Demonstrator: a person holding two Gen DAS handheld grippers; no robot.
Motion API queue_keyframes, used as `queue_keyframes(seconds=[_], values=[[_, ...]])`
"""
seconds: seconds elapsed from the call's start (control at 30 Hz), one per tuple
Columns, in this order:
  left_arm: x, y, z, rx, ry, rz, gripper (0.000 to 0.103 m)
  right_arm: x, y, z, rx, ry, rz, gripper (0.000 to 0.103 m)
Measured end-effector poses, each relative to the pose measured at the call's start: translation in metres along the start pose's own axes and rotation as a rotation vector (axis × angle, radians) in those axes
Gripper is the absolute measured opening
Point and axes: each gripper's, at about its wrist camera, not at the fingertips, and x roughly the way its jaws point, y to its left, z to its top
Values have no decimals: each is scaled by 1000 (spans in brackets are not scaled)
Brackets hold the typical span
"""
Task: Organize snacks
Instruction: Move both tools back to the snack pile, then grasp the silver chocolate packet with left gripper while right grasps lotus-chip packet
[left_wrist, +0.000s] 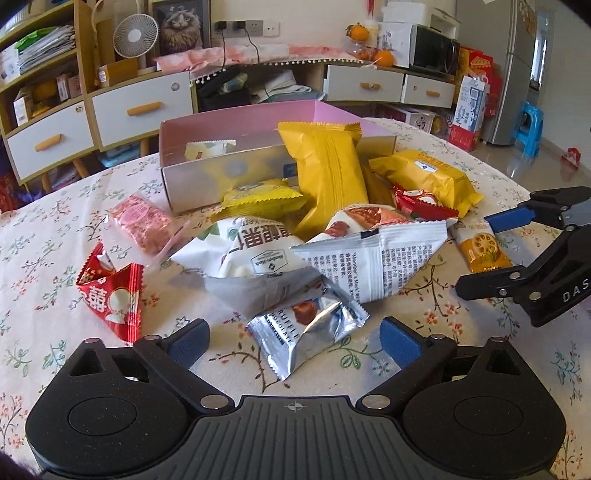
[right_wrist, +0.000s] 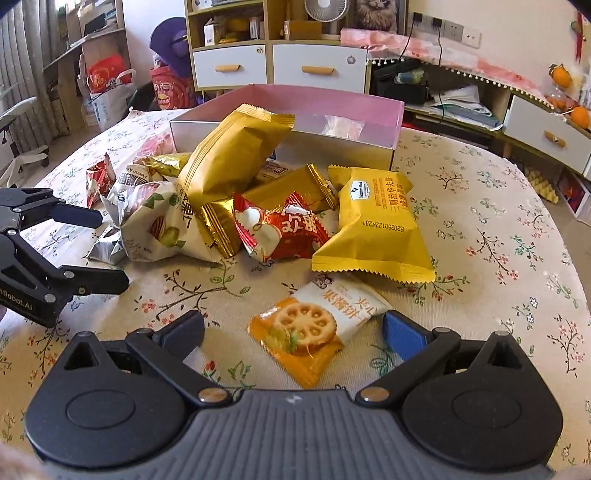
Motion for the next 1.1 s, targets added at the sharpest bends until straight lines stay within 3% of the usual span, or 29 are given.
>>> queue_keyframes(seconds=[0.33,0.43,0.53,0.7,0.73,0.87,1.1], values=[[-7,-9,3,34,9,-31,61,3,-1,5,-2,8,6,100],[-7,-12,4,43,17,-29,54,1,0,7,-7,11,9,92],[-8,-15,6,59,30,-30,50,-2,3,7,-13,15,16,81],[-12,-23,6,89,45,-36,40,-6,10,10,-41,20,46,50],[-14,-25,6,99,45,-32,34,-7,11,10,-48,20,52,47],[-16,-28,5,103,60,-33,30,-9,15,12,-64,29,75,14],[-22,-32,5,110,74,-29,28,-12,18,13,-71,45,84,4]])
